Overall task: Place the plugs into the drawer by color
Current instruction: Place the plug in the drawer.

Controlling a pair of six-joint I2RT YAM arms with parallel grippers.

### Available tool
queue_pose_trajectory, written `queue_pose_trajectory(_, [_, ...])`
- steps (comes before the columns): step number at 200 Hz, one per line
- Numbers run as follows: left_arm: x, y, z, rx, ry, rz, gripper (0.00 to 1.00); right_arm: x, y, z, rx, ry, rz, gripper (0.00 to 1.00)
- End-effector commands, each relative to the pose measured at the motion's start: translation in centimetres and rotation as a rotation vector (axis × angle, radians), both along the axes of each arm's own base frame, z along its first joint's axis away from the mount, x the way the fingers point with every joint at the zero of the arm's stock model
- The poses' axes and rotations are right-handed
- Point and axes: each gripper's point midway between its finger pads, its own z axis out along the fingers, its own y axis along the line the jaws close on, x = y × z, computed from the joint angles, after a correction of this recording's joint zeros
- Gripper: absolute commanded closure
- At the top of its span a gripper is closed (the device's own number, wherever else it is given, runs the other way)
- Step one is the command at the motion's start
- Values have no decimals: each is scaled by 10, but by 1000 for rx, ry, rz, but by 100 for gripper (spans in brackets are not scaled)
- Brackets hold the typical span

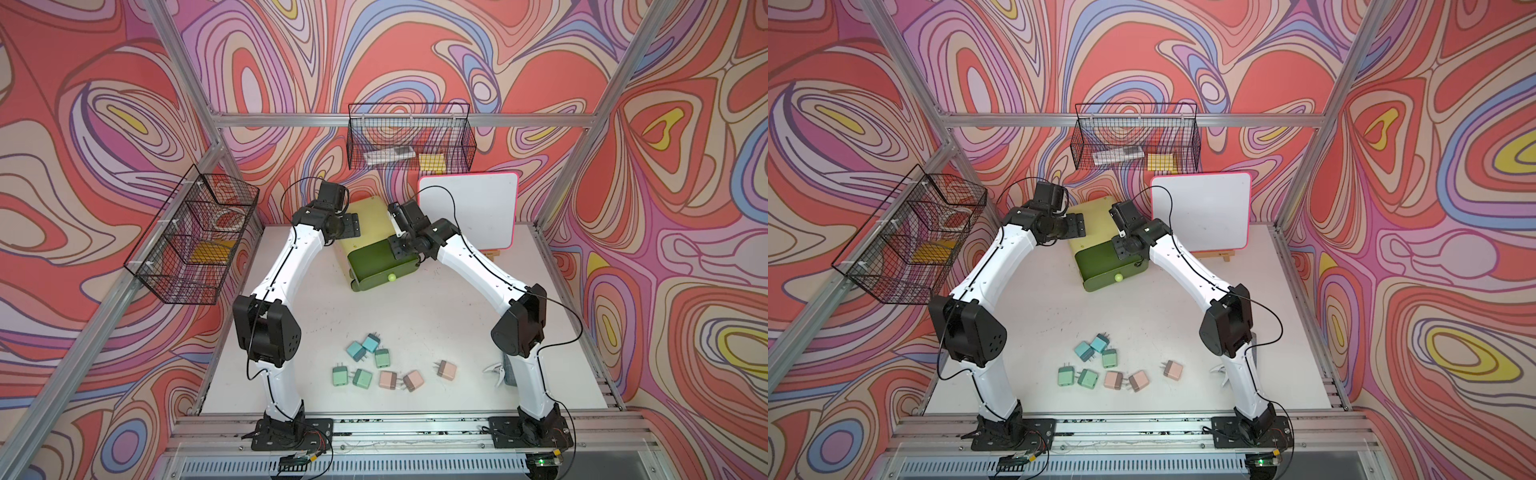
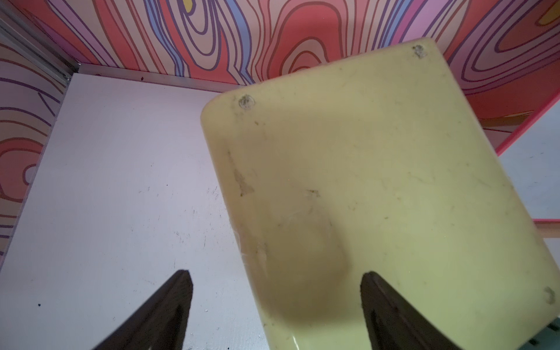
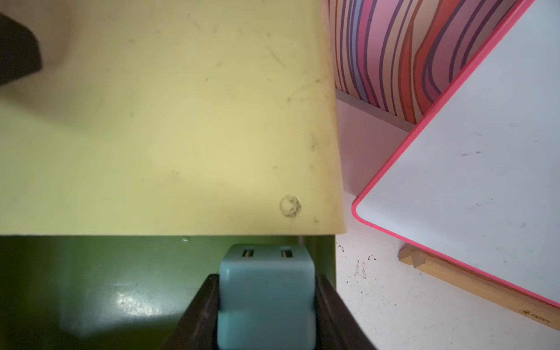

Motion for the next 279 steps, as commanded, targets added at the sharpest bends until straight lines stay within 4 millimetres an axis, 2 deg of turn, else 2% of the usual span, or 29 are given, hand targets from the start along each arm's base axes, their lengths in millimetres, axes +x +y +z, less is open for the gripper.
queue_pose_trajectory(1, [-2, 3, -17, 6, 47, -4, 14, 5, -2, -3, -27, -4, 0, 66])
queue_pose_trajectory(45, [-3, 2, -19, 1, 46, -7, 13, 9, -7, -20, -82, 8, -14, 65])
queue_pose_trajectory(109, [-5, 2, -22, -6, 50, -9, 14, 13, -7, -30, -105, 12, -11, 61])
queue_pose_trajectory(159, [-7, 1, -22, -17, 42, -9, 14, 14, -8, -38, -133, 17, -5, 52])
queue_pose_trajectory(187, [-7, 1, -19, -17, 38, -10, 14, 14, -9, -34, -134, 8, -5, 44])
queue_pose_trajectory(220, [-8, 3, -17, -11, 31, -7, 14, 14, -10, -18, -122, -13, -10, 42])
queue_pose_trajectory(253, [-10, 2, -16, -19, 33, -7, 14, 2, -4, 32, -24, -63, 13, 42])
queue_pose_trajectory(269, [-12, 2, -15, -20, 32, -6, 14, -12, 0, 55, 25, -88, 36, 41])
queue_pose_trajectory(279, [-13, 3, -14, -21, 28, -4, 14, -24, 4, 61, 45, -90, 56, 41])
